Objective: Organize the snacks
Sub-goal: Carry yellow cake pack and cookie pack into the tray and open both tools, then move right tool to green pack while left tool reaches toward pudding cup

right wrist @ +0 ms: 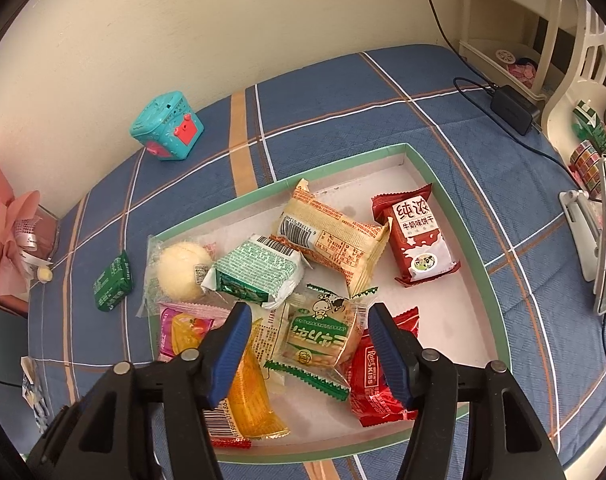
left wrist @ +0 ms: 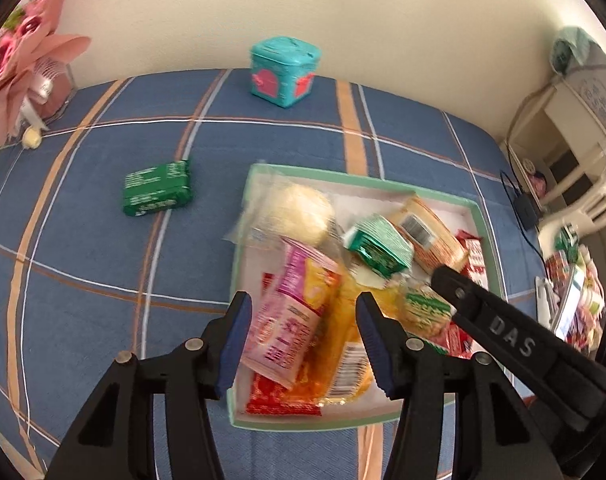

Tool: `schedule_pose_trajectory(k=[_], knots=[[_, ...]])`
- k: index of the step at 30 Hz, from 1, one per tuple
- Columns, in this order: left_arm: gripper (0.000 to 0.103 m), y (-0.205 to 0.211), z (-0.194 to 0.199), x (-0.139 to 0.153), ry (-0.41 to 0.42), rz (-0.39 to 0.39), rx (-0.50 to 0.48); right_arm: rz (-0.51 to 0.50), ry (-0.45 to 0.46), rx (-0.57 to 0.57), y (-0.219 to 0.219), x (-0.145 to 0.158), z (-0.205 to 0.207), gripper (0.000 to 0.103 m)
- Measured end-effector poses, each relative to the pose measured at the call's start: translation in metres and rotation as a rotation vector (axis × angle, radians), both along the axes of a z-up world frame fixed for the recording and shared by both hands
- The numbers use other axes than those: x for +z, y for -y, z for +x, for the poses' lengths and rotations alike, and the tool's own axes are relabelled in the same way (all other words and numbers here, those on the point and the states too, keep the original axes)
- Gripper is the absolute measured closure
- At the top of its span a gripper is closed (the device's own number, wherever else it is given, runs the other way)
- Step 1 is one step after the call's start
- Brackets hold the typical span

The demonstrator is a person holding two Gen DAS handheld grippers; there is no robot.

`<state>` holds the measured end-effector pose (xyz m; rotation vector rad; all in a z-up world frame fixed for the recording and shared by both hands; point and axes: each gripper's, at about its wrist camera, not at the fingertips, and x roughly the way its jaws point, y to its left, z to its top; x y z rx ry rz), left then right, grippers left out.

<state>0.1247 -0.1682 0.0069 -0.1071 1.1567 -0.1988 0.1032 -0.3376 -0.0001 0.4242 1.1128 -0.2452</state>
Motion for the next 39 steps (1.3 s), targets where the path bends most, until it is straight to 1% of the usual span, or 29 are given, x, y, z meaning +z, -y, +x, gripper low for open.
schedule_pose_trajectory(k=[4,7,11,22,27,28,29,31,33,35,37,39], knots=[[0.047,-0.018,0.006,0.001,0.002,-0.013,0.067,-0.011,0.004,0.011,-0.006,0.002,0.0,0.038],[0.041,-0.033,0.011,0.0,0.0,-0.01,0.117,-0.023,0.015,0.028,-0.012,0.006,0.0,0.038],[0.041,-0.048,0.014,-0.001,-0.007,-0.026,0.163,-0.038,0.016,0.052,-0.021,0.008,0.001,0.039],[0.038,-0.061,0.016,-0.003,-0.013,-0.032,0.211,-0.06,0.006,0.076,-0.032,0.006,0.004,0.039],[0.028,-0.062,0.016,-0.003,-0.012,-0.026,0.217,-0.061,0.004,0.084,-0.033,0.004,0.005,0.038],[0.023,-0.062,0.016,-0.004,-0.013,-0.022,0.218,-0.06,0.006,0.086,-0.033,0.004,0.005,0.032],[0.019,-0.062,0.017,-0.005,-0.015,-0.018,0.221,-0.062,0.012,0.087,-0.034,0.004,0.005,0.025],[0.018,-0.063,0.017,-0.007,-0.017,-0.012,0.226,-0.071,0.02,0.089,-0.035,0.004,0.005,0.02],[0.018,-0.063,0.017,-0.007,-0.019,-0.005,0.227,-0.073,0.028,0.095,-0.036,0.005,0.005,0.019],[0.018,-0.063,0.017,-0.007,-0.015,0.001,0.229,-0.074,0.034,0.099,-0.036,0.005,0.006,0.009],[0.018,-0.064,0.017,-0.006,-0.009,0.008,0.231,-0.082,0.039,0.097,-0.036,0.006,0.006,0.002],[0.018,-0.065,0.017,-0.006,-0.003,0.007,0.235,-0.084,0.046,0.095,-0.035,0.007,0.005,0.001]])
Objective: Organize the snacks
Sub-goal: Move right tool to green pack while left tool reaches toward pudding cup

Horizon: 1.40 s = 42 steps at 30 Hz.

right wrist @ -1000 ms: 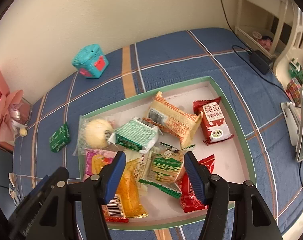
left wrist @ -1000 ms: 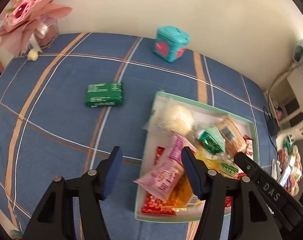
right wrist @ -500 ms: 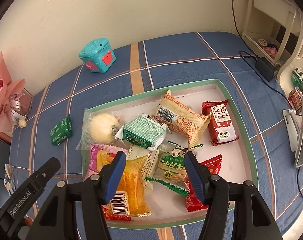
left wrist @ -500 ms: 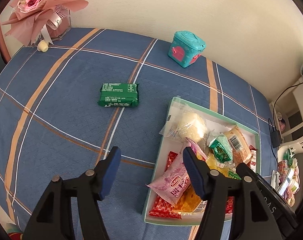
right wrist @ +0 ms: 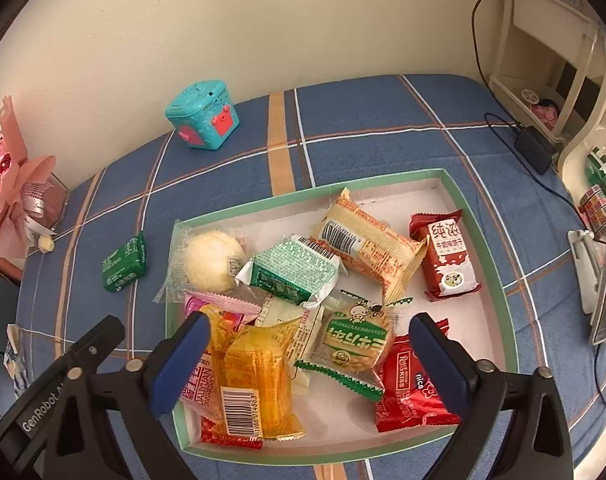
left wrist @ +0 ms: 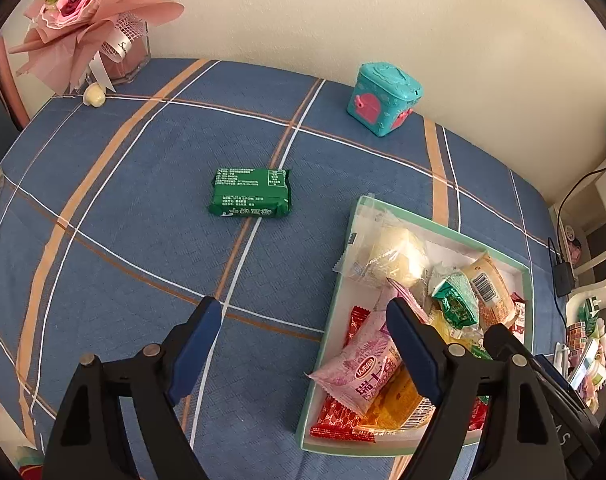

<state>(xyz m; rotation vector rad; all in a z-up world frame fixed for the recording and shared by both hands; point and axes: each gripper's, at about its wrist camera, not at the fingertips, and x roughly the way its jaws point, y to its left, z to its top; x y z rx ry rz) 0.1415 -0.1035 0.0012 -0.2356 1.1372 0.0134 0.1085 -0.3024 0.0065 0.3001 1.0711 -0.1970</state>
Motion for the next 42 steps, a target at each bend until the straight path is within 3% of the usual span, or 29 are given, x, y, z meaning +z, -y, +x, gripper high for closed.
schedule_pose_trajectory(k=[3,11,13,26,42], knots=[[0.008,-0.002,0.0,0.001,0.01,0.009,0.014,-0.002,0.005,0.002,0.001,0.0,0.0,0.0],[0.006,-0.014,0.001,0.003,0.034,0.025,0.049,-0.008,0.028,0.014,-0.004,0.003,-0.001,0.0],[0.001,-0.018,0.002,0.004,0.039,0.022,0.059,-0.011,0.027,0.012,-0.005,0.003,-0.001,0.0],[0.0,-0.071,0.005,0.014,0.09,0.013,0.16,-0.034,0.05,0.035,-0.027,0.006,0.003,0.0],[0.001,-0.153,0.006,0.03,0.176,0.077,0.303,-0.063,0.106,0.242,-0.124,0.009,0.025,0.0]])
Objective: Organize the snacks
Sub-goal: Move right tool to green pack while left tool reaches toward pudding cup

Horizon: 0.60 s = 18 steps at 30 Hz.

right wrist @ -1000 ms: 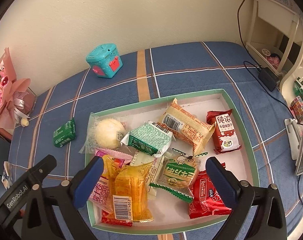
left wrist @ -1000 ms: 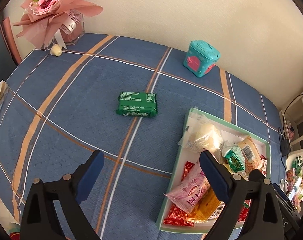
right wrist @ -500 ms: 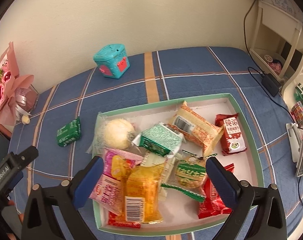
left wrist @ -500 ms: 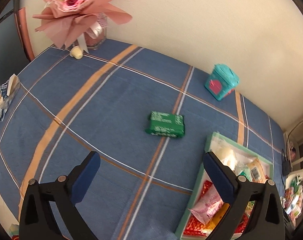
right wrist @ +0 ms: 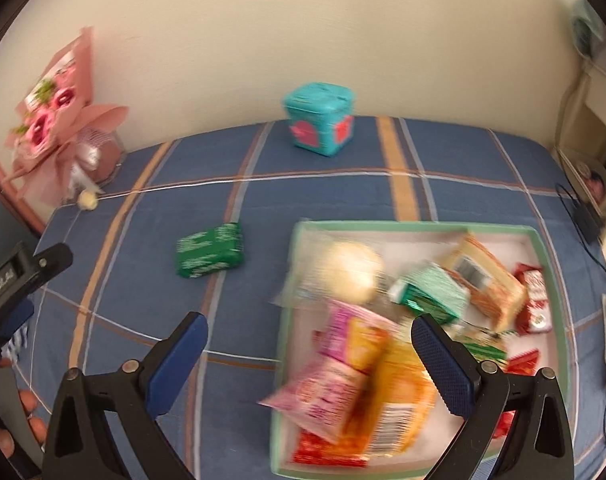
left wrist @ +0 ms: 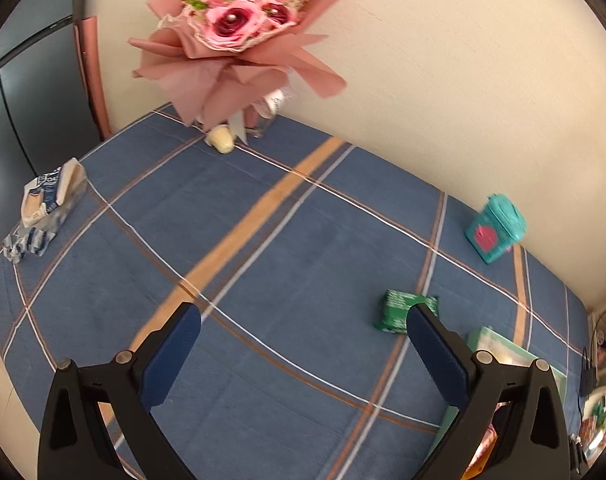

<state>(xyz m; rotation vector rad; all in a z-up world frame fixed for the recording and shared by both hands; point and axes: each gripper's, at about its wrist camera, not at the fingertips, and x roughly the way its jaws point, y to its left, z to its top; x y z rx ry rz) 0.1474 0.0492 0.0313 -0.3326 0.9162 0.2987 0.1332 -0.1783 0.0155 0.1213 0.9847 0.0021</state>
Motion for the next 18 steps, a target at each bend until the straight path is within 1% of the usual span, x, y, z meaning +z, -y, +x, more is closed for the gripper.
schedule_pose_trajectory(k=[4,8,12,14,16,17,18], knots=[[0.0,-0.013,0.003,-0.004,-0.026,-0.005,0.017,0.044,0.006,0.049,-0.021,0.0,0.009,0.0],[0.0,-0.021,0.01,-0.014,-0.076,0.012,0.007,0.097,-0.009,0.07,-0.037,-0.004,0.023,0.0],[0.0,-0.027,0.02,-0.026,-0.118,0.004,-0.024,0.08,-0.021,0.087,-0.054,-0.01,0.039,0.001],[0.0,-0.031,0.026,-0.032,-0.135,-0.005,-0.033,0.076,-0.03,0.091,-0.059,-0.014,0.046,0.004],[0.0,-0.035,0.032,-0.038,-0.156,-0.007,-0.038,0.066,-0.048,0.099,-0.065,-0.02,0.054,0.005],[0.0,-0.038,0.036,-0.041,-0.156,0.0,-0.048,0.059,-0.058,0.102,-0.068,-0.024,0.059,0.005],[0.0,-0.04,0.04,-0.042,-0.146,0.026,-0.061,0.052,-0.069,0.107,-0.072,-0.028,0.063,0.005]])
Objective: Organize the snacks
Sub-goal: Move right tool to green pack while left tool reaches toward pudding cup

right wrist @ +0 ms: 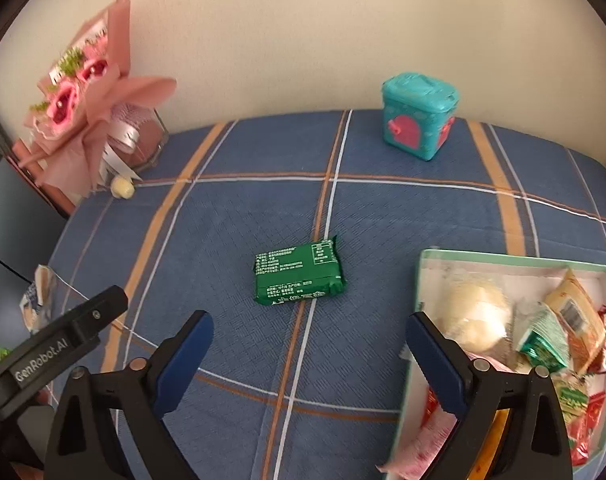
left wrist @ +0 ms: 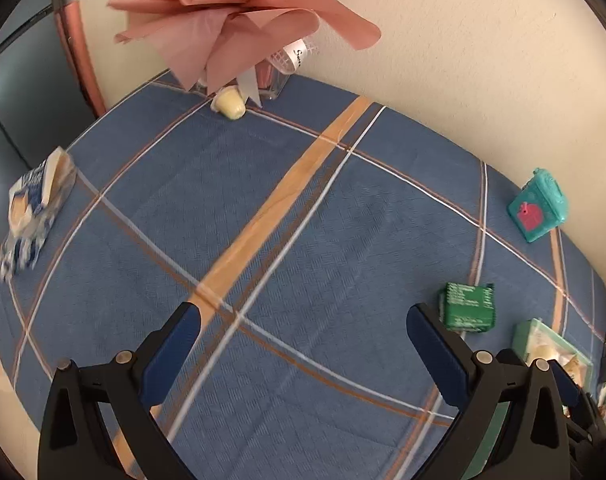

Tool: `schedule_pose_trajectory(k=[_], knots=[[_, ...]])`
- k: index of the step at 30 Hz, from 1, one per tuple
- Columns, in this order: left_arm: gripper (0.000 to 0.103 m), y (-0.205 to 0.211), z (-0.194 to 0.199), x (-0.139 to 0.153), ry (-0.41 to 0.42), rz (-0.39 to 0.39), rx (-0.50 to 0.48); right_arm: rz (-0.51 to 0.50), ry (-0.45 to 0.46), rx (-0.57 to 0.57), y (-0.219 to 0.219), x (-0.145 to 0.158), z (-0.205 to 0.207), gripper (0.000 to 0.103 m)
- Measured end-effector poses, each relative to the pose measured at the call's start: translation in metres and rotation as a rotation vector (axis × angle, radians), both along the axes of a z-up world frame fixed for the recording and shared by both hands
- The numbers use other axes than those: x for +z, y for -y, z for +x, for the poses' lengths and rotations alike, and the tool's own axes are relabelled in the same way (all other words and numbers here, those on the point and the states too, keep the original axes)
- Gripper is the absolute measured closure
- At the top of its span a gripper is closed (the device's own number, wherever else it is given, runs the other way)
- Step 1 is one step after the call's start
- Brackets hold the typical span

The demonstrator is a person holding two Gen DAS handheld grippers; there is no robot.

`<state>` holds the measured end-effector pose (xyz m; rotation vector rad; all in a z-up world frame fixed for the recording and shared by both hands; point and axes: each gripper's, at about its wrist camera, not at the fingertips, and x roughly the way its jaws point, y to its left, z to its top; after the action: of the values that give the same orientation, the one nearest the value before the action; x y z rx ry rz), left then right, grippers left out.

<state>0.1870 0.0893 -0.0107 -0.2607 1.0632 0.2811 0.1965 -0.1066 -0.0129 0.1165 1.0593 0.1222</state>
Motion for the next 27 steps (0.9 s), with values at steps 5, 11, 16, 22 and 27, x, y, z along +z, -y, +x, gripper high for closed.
schedule_pose_trajectory(k=[5,11,16,22,27], knots=[[0.0,-0.02,0.018,-0.009,-0.005,0.079,-0.056,-0.034,-0.033,0.025,-0.012,-0.017,0.023,0.005],[0.0,-0.049,0.037,-0.005,0.023,0.11,-0.18,-0.104,-0.072,0.036,-0.022,-0.034,0.042,0.008],[0.0,-0.077,0.052,-0.008,0.014,0.117,-0.258,-0.148,-0.106,0.049,-0.027,-0.047,0.053,0.015],[0.001,-0.1,0.074,-0.011,0.004,0.166,-0.339,-0.136,-0.131,0.046,-0.029,-0.058,0.059,0.023],[0.001,-0.112,0.097,-0.016,0.016,0.202,-0.408,-0.148,-0.139,0.046,-0.032,-0.059,0.063,0.029]])
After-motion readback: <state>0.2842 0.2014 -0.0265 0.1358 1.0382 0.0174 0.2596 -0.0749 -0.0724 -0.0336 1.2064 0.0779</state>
